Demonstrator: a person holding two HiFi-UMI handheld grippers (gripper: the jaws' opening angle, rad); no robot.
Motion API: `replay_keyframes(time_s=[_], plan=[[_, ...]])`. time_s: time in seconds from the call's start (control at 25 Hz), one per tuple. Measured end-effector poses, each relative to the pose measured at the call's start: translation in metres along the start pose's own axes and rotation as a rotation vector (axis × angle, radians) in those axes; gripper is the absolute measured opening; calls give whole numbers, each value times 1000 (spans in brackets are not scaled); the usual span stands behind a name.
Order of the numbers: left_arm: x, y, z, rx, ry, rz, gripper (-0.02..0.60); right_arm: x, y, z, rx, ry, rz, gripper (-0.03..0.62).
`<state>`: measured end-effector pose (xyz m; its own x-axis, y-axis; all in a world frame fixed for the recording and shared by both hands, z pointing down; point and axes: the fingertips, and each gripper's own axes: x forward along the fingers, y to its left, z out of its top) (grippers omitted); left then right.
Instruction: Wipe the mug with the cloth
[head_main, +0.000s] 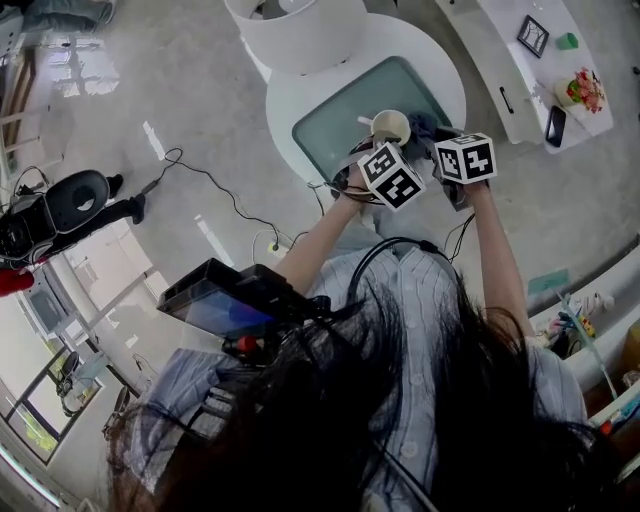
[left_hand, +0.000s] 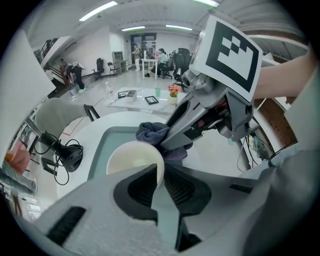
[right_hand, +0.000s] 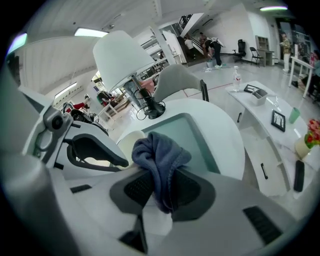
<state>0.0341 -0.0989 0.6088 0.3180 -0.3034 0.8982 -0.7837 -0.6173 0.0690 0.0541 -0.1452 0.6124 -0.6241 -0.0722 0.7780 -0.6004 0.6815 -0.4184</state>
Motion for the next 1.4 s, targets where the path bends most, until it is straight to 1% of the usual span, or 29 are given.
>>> replay_keyframes(time_s=[0.08,0.32,0.52,0.72,0.8,0.92,1.04,1.24,1.4], plan=[[0,1,0,30,3,-13,44,2,1,3,-31,15,16,98],[-1,3,-2,161,29,-69,38,7,2,11,-105,55,64,98],[-3,2,-8,226,32,-141,38,13,5,16,-177,87,88,98],[-5,-3,-11,312,30,-181,37,18,7,27,-271,117,118,98],[-8,-5,-15,370,37,-217,37,19,9,30,-320,137,139,98],[-14,-10,-25,488,59,-280,35,20,15,33,-371,162,179,98],[-15,-10,-31,588,81,-320,35,24,20,36,-414,182,207,98],[-17,-9,-39,700,110,-370,35,31,25,39,-462,203,226,98],[-20,-7,-43,785,112,-415,35,34,27,43,-503,224,246,98]])
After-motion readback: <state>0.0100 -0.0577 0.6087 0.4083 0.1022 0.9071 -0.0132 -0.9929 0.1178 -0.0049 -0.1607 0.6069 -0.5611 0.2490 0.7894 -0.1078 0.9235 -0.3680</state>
